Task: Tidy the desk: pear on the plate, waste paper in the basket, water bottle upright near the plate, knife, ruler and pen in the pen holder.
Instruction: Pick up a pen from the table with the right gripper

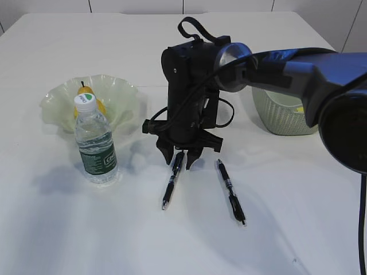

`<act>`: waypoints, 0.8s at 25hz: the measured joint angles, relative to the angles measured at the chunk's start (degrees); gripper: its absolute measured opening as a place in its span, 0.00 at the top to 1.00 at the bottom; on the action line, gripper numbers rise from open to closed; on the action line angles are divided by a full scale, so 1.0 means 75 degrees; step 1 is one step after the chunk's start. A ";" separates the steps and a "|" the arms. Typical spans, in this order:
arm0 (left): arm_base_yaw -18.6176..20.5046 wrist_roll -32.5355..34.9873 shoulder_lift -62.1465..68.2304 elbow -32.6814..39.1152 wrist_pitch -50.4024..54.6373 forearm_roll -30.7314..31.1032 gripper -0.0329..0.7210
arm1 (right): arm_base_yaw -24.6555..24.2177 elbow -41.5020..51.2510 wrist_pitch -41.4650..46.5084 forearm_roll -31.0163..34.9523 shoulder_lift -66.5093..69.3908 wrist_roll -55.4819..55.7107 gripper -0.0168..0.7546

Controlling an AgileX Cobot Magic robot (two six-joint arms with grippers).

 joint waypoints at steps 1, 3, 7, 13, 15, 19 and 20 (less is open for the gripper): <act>0.0000 0.0000 0.0000 0.0000 0.0000 0.0000 0.36 | 0.0000 0.0000 0.0000 0.0055 0.0029 0.0000 0.54; 0.0000 0.0000 0.0000 0.0000 0.0000 0.0000 0.36 | 0.0000 0.0000 0.0000 0.0084 0.0078 0.0000 0.54; 0.0000 0.0000 0.0000 0.0000 0.0000 0.0000 0.36 | 0.0000 0.0000 0.0000 0.0065 0.0088 0.0000 0.53; 0.0000 0.0000 0.0000 0.0000 0.0000 0.0000 0.36 | 0.0000 -0.0003 0.0000 0.0049 0.0175 0.0000 0.53; 0.0000 0.0000 0.0000 0.0000 0.0000 0.0000 0.36 | 0.0000 -0.0003 0.0000 0.0049 0.0192 0.0000 0.53; 0.0000 0.0000 0.0046 0.0000 0.0000 0.0000 0.36 | 0.0000 -0.0003 0.0000 0.0049 0.0192 0.0000 0.53; 0.0000 0.0000 0.0086 0.0000 0.0000 0.0000 0.36 | 0.0000 -0.0003 0.0000 0.0049 0.0192 0.0000 0.53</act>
